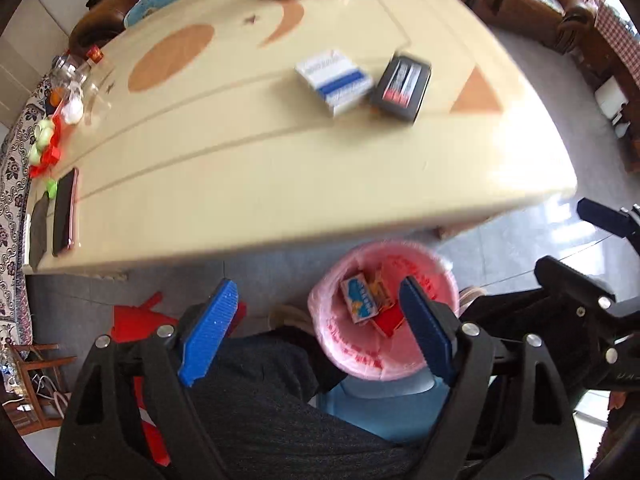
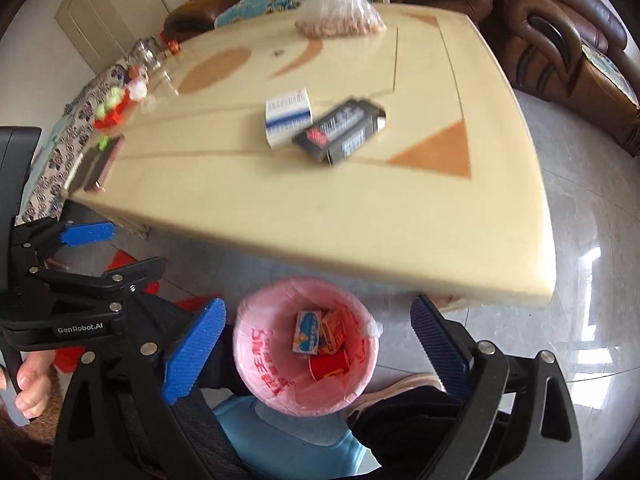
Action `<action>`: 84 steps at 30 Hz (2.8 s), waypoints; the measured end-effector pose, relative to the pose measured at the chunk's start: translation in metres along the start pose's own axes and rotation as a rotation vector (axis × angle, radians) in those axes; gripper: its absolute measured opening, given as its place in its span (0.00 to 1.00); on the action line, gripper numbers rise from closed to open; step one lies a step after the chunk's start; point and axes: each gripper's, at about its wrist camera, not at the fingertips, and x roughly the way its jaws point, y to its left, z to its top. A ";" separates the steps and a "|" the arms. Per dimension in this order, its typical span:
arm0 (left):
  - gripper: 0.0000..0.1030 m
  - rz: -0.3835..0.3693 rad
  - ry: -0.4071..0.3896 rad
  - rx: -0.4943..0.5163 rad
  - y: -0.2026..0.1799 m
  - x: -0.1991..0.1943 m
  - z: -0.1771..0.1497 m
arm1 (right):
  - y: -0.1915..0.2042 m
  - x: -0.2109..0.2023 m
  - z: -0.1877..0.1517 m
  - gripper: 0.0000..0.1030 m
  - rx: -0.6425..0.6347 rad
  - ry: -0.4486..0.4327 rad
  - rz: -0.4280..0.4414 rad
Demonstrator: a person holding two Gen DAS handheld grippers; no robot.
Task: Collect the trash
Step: 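Move both open tools back over the table toward the remaining boxes, then close the left tool on the white medicine box while the right tool grasps the black box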
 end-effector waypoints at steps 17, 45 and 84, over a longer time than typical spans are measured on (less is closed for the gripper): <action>0.79 -0.069 0.052 -0.093 0.015 -0.029 0.117 | -0.007 -0.043 0.115 0.89 0.034 -0.022 -0.005; 0.79 -0.166 0.212 -0.190 0.025 0.083 0.210 | -0.043 0.069 0.171 0.89 0.181 0.131 0.034; 0.78 -0.144 0.329 -0.264 0.023 0.173 0.239 | -0.038 0.174 0.179 0.76 0.197 0.132 -0.178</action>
